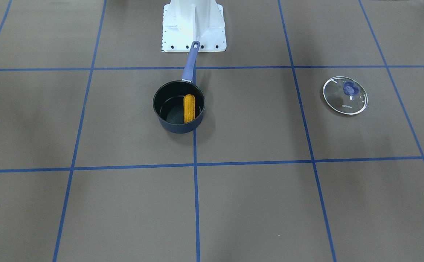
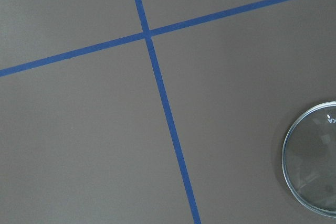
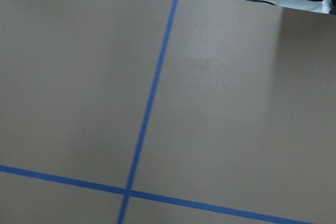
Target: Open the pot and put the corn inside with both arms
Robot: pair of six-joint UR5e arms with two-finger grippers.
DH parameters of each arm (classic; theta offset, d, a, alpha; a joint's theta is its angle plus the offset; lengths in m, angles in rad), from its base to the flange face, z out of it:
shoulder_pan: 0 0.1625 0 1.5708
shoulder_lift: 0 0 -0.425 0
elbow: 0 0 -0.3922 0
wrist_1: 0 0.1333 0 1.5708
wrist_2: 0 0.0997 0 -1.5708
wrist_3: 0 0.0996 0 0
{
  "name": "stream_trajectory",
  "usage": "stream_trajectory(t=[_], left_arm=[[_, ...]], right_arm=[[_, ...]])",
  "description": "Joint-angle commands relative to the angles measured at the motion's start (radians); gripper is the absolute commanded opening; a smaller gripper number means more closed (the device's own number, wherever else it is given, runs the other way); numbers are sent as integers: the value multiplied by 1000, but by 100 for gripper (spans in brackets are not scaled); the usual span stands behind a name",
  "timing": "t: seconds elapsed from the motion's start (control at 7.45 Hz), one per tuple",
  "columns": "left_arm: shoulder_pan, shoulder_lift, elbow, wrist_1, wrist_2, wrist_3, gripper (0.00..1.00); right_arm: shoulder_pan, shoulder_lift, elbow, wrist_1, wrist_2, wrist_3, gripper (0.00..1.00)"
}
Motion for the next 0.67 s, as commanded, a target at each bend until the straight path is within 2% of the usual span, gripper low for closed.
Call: stream_trajectory(t=[0.0,0.27,0.54], left_arm=[[-2,13,-6,2,0,-5,98],[-2,13,-5,2,0,-3,98],[-2,13,0,0,1,-4,98]], right_arm=[[113,-186,-12,-21,29,-162,100],[165,-342,-8,-18,29,-171,100],[169,-379,-15,-9,28,-168,100]])
